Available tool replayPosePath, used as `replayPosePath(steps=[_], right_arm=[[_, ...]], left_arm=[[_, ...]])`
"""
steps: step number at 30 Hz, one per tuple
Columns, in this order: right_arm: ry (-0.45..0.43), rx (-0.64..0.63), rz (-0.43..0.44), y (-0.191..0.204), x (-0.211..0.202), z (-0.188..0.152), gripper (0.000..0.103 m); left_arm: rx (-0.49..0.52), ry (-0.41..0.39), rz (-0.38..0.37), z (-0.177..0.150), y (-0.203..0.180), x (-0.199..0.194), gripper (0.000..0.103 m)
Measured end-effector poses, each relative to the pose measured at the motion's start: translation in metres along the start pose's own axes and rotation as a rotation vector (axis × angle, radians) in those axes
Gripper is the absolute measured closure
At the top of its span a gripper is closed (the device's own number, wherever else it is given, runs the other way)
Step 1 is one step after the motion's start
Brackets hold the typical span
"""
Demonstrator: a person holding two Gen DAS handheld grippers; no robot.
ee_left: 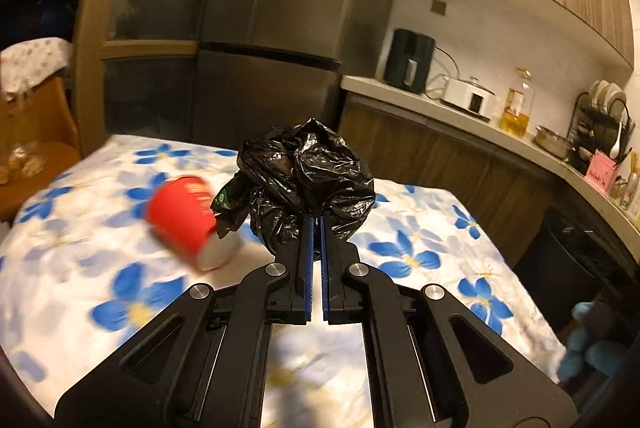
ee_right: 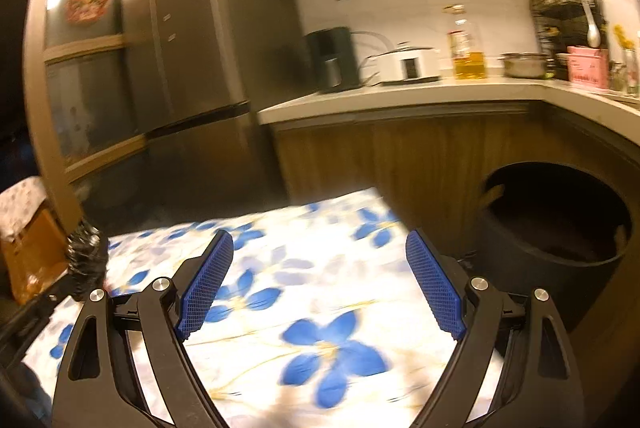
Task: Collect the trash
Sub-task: 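Grasp the last red cup with the right tool while the left holds the bag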
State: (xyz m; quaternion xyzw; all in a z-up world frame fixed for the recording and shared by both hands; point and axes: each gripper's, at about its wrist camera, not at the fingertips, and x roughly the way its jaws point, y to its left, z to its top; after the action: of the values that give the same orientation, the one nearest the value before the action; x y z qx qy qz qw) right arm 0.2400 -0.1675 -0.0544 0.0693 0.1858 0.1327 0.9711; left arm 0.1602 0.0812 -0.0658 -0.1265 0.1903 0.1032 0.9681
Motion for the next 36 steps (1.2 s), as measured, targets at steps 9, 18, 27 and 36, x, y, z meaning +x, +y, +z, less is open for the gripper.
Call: replayPosePath(steps=[9, 18, 27, 36], right_arm=[[0.129, -0.18, 0.259, 0.116, 0.035, -0.027, 0.014], [0.208, -0.334, 0.407, 0.215, 0.074, -0.042, 0.01], [0.29, -0.419, 0.449, 0.263, 0.107, -0.06, 0.01], [0.388, -0.446, 0.455, 0.277, 0.129, -0.07, 0.03]], left_arm=[[-0.06, -0.014, 0.118, -0.003, 0.071, -0.039, 0.101], [-0.126, -0.035, 0.175, 0.002, 0.125, -0.062, 0.101], [-0.158, -0.028, 0.187, 0.005, 0.149, -0.061, 0.101], [-0.156, -0.024, 0.185, 0.007, 0.152, -0.058, 0.101]])
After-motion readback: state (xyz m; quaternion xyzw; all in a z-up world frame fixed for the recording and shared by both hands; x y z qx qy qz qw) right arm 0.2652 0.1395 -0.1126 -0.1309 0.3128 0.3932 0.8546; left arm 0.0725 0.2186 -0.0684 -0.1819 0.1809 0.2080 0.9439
